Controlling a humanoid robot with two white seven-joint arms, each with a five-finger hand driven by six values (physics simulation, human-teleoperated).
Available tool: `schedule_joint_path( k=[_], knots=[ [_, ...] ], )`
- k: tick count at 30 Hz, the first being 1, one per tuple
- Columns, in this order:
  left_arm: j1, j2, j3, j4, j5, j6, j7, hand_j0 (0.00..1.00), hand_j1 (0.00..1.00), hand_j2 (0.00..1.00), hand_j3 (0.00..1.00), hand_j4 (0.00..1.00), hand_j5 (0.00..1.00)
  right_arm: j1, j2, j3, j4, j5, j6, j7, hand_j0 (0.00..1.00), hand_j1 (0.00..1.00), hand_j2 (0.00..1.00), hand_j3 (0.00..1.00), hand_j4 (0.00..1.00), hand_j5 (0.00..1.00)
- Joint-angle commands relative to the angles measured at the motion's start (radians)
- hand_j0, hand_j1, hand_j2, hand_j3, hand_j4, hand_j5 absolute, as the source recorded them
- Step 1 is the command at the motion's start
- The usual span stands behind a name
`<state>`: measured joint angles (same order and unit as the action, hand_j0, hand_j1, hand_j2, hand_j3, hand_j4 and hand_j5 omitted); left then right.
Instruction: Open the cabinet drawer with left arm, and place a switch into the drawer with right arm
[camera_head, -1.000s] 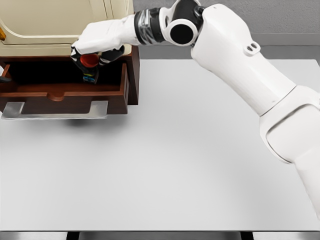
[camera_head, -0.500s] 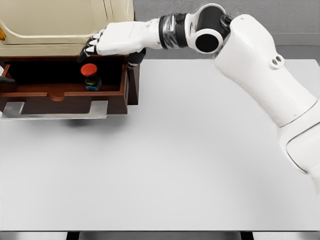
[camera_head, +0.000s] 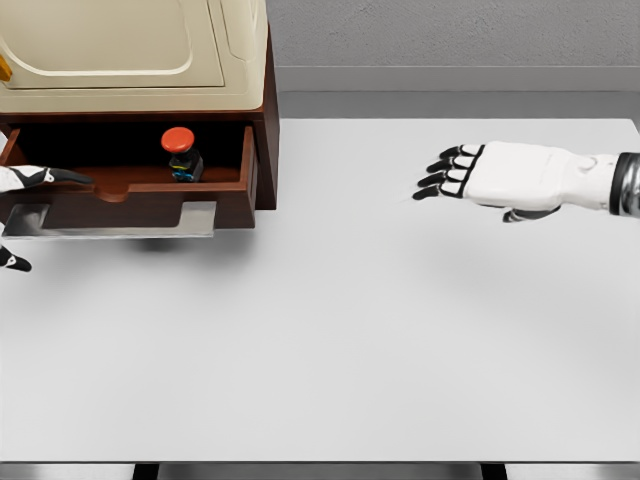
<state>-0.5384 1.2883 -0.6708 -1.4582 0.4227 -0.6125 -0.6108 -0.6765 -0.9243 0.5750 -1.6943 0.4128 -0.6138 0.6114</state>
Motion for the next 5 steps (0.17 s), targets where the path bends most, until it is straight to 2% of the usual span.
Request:
schedule_joint_path(
  k=[1,5],
  knots=[
    [0.000,-0.001,0.000,0.001,0.007,0.002,0.000,1.00,1.00,1.00,1.00,1.00,1.00,0.000,-0.013,-0.004,-0.004,-0.006,0.003,-0.001,1.00,1.00,1.00,1.00,1.00,1.00],
    [0.000,-0.001,0.000,0.004,0.008,0.002,0.000,1.00,1.00,1.00,1.00,1.00,1.00,0.000,-0.013,-0.004,-0.004,-0.006,0.003,-0.001,1.00,1.00,1.00,1.00,1.00,1.00]
  ],
)
